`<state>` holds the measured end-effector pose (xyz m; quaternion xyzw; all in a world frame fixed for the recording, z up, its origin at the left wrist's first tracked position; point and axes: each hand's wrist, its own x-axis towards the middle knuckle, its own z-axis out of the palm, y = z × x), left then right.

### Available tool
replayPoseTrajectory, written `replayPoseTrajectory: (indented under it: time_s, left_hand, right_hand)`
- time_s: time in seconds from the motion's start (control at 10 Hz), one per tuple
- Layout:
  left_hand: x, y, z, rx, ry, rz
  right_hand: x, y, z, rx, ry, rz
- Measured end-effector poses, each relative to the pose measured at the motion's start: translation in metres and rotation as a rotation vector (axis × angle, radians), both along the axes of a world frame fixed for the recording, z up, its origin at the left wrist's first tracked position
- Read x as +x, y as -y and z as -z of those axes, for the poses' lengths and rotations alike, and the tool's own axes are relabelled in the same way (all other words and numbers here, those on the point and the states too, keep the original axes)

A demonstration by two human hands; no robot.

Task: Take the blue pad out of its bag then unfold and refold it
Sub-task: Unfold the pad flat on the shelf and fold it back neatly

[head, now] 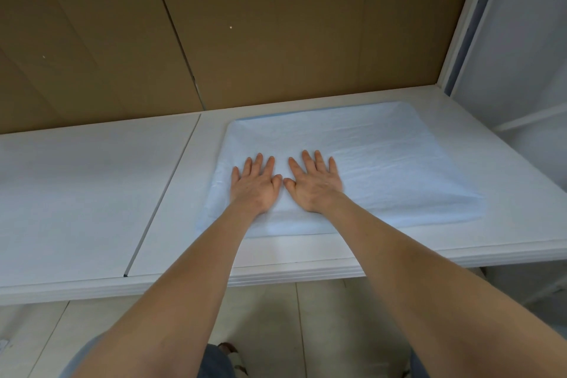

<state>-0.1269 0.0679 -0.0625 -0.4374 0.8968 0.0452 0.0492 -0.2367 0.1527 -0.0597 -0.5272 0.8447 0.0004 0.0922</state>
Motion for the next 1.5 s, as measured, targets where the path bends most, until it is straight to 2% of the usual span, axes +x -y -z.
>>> replayPoseTrajectory:
  time_s: [0.6, 0.7, 0.8, 0.9, 1.0, 1.2, 1.5]
  left_hand:
    - [0.001, 0.000, -0.003, 0.035, -0.001, 0.011]
    - [0.001, -0.002, -0.005, 0.013, -0.007, 0.017]
    - [-0.005, -0.004, -0.014, -0.060, -0.035, -0.009]
    - [-0.024, -0.013, -0.025, -0.109, -0.110, -0.021]
    - [-0.055, -0.031, -0.031, -0.076, -0.133, 0.055]
    - [-0.109, -0.070, -0.034, 0.011, -0.101, 0.168]
    - [-0.136, -0.094, -0.020, 0.033, -0.030, 0.207]
  right_hand:
    - [0.000, -0.002, -0.001, -0.017, 0.010, 0.005]
    - [-0.003, -0.001, -0.003, -0.066, 0.070, 0.008]
    - [-0.010, -0.003, -0.013, -0.320, 0.284, 0.090]
    - [-0.027, -0.017, -0.025, -0.437, 0.255, 0.140]
    - [-0.051, -0.039, -0.030, -0.327, 0.097, 0.112]
    - [-0.098, -0.081, -0.032, -0.134, -0.051, 0.132]
    - [-0.116, -0.097, -0.018, -0.062, -0.048, 0.110]
